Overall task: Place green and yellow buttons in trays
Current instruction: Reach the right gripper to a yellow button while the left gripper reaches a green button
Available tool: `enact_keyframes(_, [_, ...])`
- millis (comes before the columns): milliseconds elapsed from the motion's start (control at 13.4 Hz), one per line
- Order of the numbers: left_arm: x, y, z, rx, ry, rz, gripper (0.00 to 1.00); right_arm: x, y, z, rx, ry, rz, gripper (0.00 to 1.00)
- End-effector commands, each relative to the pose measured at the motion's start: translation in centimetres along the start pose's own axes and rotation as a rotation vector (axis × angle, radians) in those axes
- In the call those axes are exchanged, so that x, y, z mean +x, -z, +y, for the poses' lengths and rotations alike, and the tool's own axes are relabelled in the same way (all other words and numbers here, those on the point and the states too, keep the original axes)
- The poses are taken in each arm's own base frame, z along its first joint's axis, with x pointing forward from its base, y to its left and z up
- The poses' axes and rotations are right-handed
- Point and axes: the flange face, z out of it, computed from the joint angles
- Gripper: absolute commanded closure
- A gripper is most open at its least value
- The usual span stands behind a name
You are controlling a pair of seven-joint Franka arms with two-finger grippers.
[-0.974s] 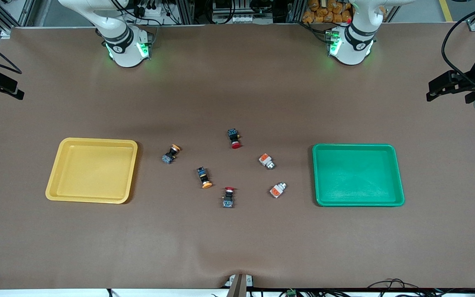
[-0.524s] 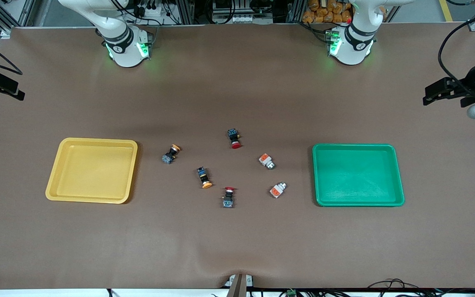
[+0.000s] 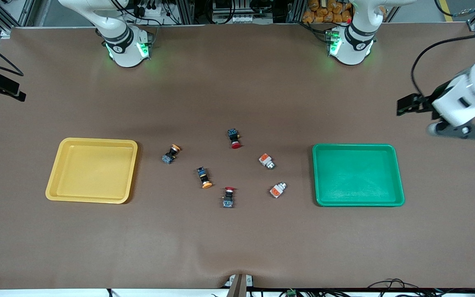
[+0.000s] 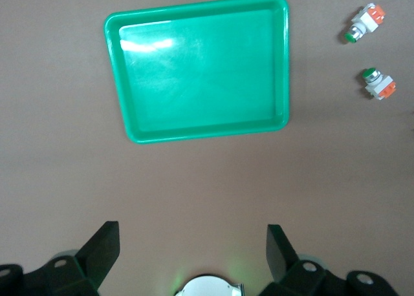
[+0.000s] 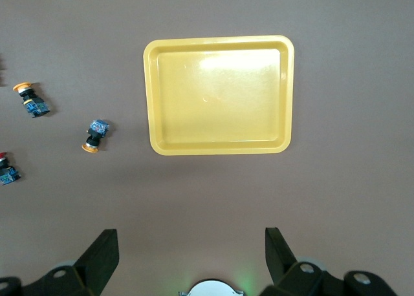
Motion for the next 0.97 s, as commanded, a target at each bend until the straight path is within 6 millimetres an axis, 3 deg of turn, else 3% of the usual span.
enact_keyframes(0, [2.0, -1.7, 0.9, -0.019, -0.008, 0.008, 0.0, 0.8, -0.5, 0.1, -0.003, -0.008, 0.002, 0.0])
enact_keyframes(300, [4.8, -5.2, 5.3, -0.015, 0.005, 0.022, 0.0, 2.0, -2.3, -0.4, 0.007, -0.013, -0.03, 0.0])
enact_keyframes(524, [7.0, -7.9, 6.8, -0.021, -0.008, 0.05, 0.0, 2.1, -2.5, -0.4, 0.016, -0.011, -0.034, 0.0])
enact_keyframes(674, [8.6, -10.1, 9.1, -0.024, -0.034, 0.079, 0.0, 4.0, -5.6, -1.3, 0.012, 0.009, -0.091, 0.0])
enact_keyframes(899, [11.0, -13.6, 12.6, -0.032, -0.081, 0.145, 0.0, 7.2, -9.7, -4.9, -0.007, 0.057, -0.136, 0.0])
